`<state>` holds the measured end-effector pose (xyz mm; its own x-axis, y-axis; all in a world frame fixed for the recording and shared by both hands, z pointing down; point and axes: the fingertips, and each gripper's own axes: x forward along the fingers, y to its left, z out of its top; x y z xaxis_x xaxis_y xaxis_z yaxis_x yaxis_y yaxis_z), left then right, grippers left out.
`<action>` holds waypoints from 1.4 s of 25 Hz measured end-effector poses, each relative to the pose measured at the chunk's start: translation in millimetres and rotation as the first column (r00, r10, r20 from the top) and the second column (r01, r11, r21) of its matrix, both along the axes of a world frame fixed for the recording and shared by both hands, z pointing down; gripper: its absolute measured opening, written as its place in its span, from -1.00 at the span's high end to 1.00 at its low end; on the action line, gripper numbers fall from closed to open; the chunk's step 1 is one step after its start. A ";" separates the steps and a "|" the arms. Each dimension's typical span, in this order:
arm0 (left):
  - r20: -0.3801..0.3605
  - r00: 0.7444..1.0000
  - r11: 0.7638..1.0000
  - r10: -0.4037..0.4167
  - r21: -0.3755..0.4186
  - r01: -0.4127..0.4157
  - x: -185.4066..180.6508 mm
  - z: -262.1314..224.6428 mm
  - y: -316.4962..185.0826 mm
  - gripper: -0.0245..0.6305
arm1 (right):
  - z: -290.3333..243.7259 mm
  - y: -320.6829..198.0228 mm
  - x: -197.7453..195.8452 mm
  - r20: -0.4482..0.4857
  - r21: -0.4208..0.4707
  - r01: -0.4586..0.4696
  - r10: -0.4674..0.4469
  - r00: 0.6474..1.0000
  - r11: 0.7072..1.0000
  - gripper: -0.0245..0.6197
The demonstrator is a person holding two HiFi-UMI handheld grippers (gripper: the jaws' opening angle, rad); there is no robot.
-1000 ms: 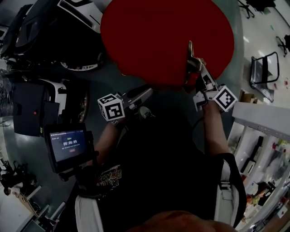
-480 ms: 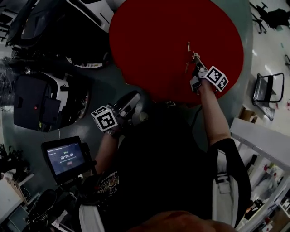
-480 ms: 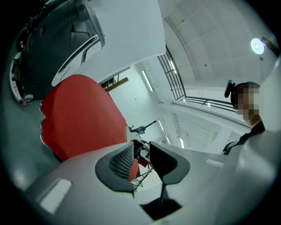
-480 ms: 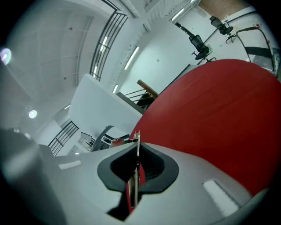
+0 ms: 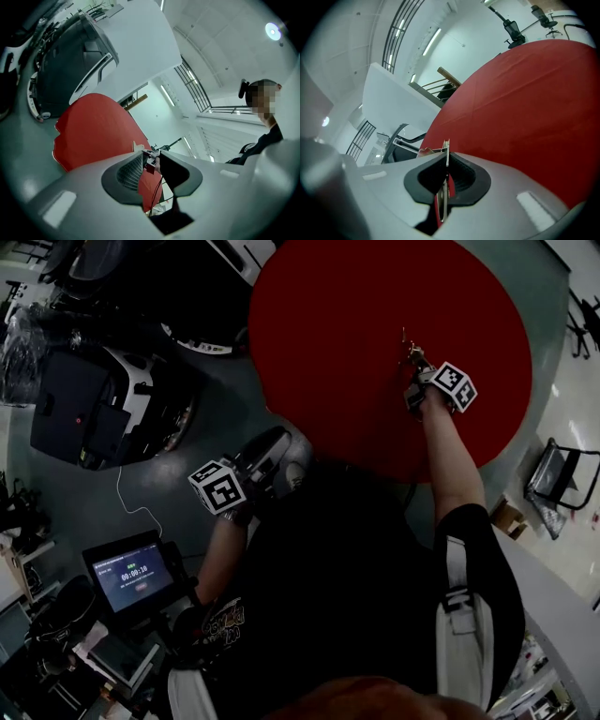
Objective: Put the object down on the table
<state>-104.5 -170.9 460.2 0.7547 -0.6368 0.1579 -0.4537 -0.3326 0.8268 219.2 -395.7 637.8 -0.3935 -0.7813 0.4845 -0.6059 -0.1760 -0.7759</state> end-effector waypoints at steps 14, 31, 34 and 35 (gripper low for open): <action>-0.019 0.998 0.996 -0.063 -0.059 0.062 20.5 -7.8 -17.1 0.55 | 7.3 -42.5 9.1 -0.017 -0.059 0.049 -0.050 0.999 0.997 0.90; -0.050 0.994 0.993 -0.102 -0.068 0.098 -10.2 8.2 -1.1 0.56 | 42.3 -25.0 38.3 -0.172 -0.151 -0.071 0.044 0.984 0.986 0.66; -0.069 0.992 0.993 -0.103 -0.063 0.099 -14.2 9.5 1.1 0.56 | 38.9 -14.9 50.7 -0.186 -0.136 -0.114 0.087 0.979 0.984 0.67; -0.078 0.992 0.993 -0.103 -0.060 0.098 -15.3 10.1 1.5 0.56 | 35.9 -11.0 52.3 -0.183 -0.124 -0.117 0.094 0.979 0.985 0.71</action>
<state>-119.8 -169.4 470.3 0.6991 -0.7020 0.1361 -0.4130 -0.2409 0.8783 271.5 -406.7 673.7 -0.2116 -0.7372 0.6417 -0.7032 -0.3411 -0.6238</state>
